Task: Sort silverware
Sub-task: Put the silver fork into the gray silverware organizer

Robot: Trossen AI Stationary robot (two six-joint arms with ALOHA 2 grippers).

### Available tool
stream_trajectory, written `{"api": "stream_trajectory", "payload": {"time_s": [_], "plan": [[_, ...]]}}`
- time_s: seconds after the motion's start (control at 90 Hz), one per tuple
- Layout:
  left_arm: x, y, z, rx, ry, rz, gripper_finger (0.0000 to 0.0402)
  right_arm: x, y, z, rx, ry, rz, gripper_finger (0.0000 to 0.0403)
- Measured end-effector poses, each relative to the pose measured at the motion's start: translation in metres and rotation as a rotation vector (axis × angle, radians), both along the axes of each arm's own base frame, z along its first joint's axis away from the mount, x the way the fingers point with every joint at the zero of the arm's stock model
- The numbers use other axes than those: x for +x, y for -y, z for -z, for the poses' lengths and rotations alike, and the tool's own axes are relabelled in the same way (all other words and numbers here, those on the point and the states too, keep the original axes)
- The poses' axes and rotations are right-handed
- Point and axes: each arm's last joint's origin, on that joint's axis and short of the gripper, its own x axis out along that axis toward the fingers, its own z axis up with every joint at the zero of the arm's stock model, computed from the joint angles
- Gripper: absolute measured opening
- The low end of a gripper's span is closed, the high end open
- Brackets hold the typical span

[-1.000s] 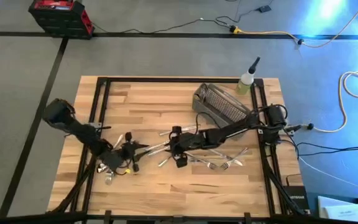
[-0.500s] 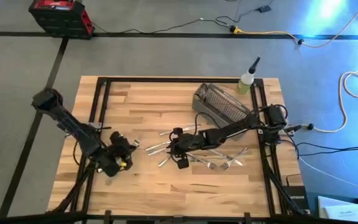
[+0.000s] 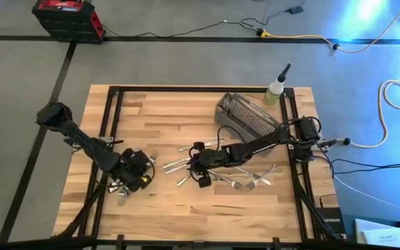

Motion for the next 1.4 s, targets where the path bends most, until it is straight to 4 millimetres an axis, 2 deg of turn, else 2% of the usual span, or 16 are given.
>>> {"api": "stream_trajectory", "payload": {"time_s": [0.167,0.322,0.433,0.533,0.7,0.778,0.878,1.1,1.4], "plan": [[-0.001,0.001,0.0,-0.011,-0.019,0.021,0.0007,0.0,-0.001,0.0,-0.001,-0.002,-0.031,0.0008],[-0.001,0.0,0.001,-0.006,-0.025,0.023,0.0007,-0.001,0.0,0.002,0.001,-0.023,-0.027,0.0003],[-0.002,-0.001,0.003,-0.003,-0.03,0.018,0.0007,-0.012,0.001,0.006,0.015,-0.16,0.005,0.0001],[-0.002,-0.001,0.003,-0.003,-0.029,0.019,0.0007,-0.022,0.002,0.003,0.045,-0.254,0.05,0.0],[-0.002,-0.001,0.003,0.0,-0.024,0.018,0.0007,-0.038,-0.01,-0.011,0.146,-0.33,0.124,0.0],[-0.002,-0.001,0.002,0.0,-0.024,0.019,0.0007,-0.05,-0.019,-0.021,0.214,-0.433,0.209,0.0],[-0.002,-0.001,0.002,0.002,-0.024,0.022,0.0007,-0.069,-0.031,-0.027,0.216,-0.595,0.29,0.0],[-0.002,-0.001,0.002,0.026,-0.01,0.018,0.0007,-0.081,-0.055,-0.016,0.21,-0.645,0.324,0.0],[-0.002,-0.002,0.002,0.036,-0.002,0.013,0.0007,-0.077,-0.049,0.002,0.139,-0.673,0.382,0.0001]]}}
